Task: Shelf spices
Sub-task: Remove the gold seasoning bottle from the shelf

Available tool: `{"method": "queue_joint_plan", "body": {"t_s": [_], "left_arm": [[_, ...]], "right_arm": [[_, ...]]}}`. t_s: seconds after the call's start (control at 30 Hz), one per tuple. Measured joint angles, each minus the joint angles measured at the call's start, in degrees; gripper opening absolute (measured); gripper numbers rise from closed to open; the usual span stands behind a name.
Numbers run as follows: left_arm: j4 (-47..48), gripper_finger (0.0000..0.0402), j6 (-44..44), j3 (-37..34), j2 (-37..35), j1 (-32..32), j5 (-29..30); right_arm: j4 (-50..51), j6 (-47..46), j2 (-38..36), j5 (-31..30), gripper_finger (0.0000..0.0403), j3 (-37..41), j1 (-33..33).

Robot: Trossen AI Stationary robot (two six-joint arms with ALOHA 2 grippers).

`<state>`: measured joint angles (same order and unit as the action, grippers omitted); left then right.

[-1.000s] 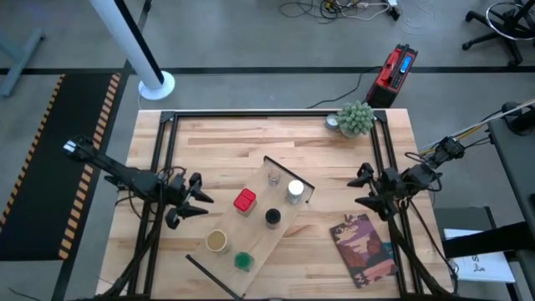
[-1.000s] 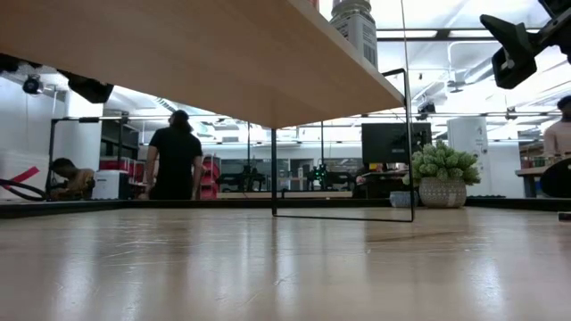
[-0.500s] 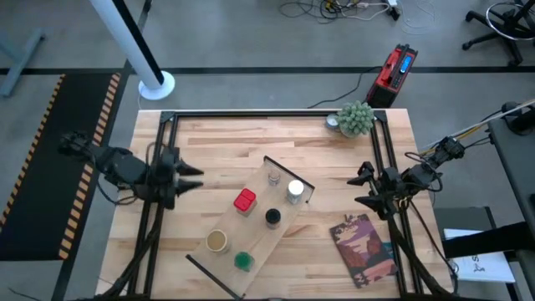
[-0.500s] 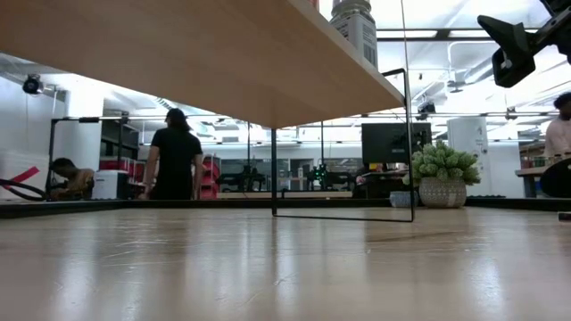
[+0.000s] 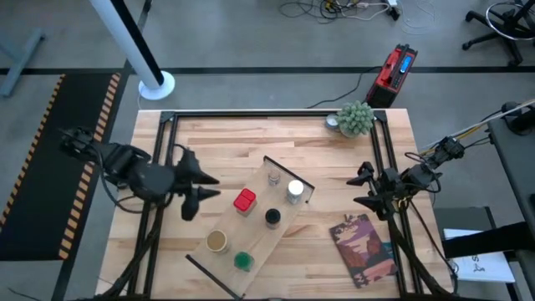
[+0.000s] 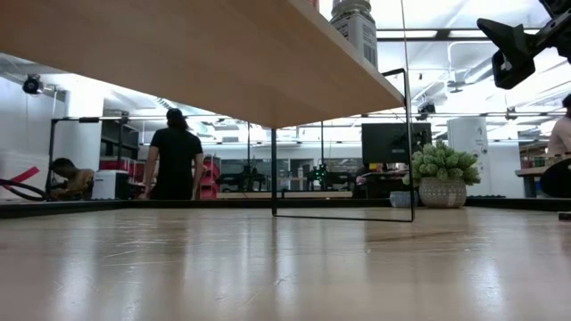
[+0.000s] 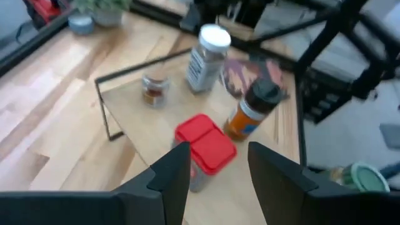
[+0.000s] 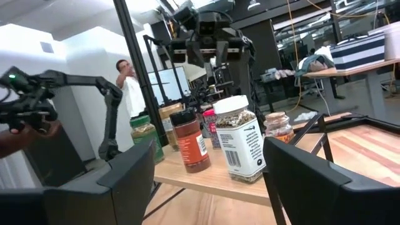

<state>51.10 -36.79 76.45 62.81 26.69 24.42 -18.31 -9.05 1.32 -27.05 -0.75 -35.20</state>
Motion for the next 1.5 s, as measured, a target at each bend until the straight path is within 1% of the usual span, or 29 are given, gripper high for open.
{"method": "queue_joint_plan", "body": {"t_s": [0.13, 0.33, 0.4, 0.57, 0.73, 0.8, 0.9, 0.97, 1.03, 1.13, 1.37, 1.5], "left_arm": [[9.67, 0.0153, -0.42, 10.49, 7.06, 0.08, -3.44], [21.22, 0.0165, -1.27, 24.37, 16.04, 0.18, -14.87], [25.58, 0.0171, -2.2, 28.1, 18.63, 0.64, -17.33], [33.01, 0.0191, -2.96, 33.54, 23.98, 2.53, -21.69], [34.74, 0.0215, -2.3, 35.6, 27.54, 4.6, -28.24], [36.44, 0.0222, -3.09, 36.34, 28.67, 4.96, -29.81], [39.16, 0.0229, -5.6, 38.14, 29.73, 5.66, -29.7], [38.88, 0.023, -7.01, 38.7, 29.86, 6.24, -29.09], [38.96, 0.0229, -8.78, 38.89, 29.94, 6.7, -27.27], [38.86, 0.0224, -9.74, 38.72, 29.61, 7.03, -26.63], [38.94, 0.0206, -9.37, 37.04, 29.11, 6.6, -26.51], [38.92, 0.0192, -6.71, 36.79, 28.94, 3.85, -23.53]], "right_arm": [[0.01, 0.76, 0.0, 0.0, 0.0282, 0.0, 0.0], [0.0, 1.16, 0.0, 0.0, 0.0288, -0.02, 0.0], [0.0, 1.16, 0.0, -0.01, 0.0289, -0.01, 0.0], [0.0, 1.15, 0.0, -0.02, 0.0286, -0.02, -0.02], [0.02, 1.15, 0.0, -0.03, 0.0282, 0.0, -0.02], [0.0, 1.15, 0.0, -0.02, 0.0284, -0.02, 0.0], [0.02, 0.94, 0.0, -0.02, 0.0289, 0.0, 0.0], [0.03, 0.52, 0.0, -0.03, 0.0291, 0.0, -0.02], [0.0, 0.25, 0.0, -0.02, 0.029, 0.0, 0.0], [0.02, 0.18, 0.0, -0.04, 0.0285, 0.0, -0.02], [0.09, 0.08, -0.02, -0.02, 0.0277, 0.0, -0.02], [0.1, 0.08, 0.0, -0.03, 0.0281, 0.0, -0.01]]}}
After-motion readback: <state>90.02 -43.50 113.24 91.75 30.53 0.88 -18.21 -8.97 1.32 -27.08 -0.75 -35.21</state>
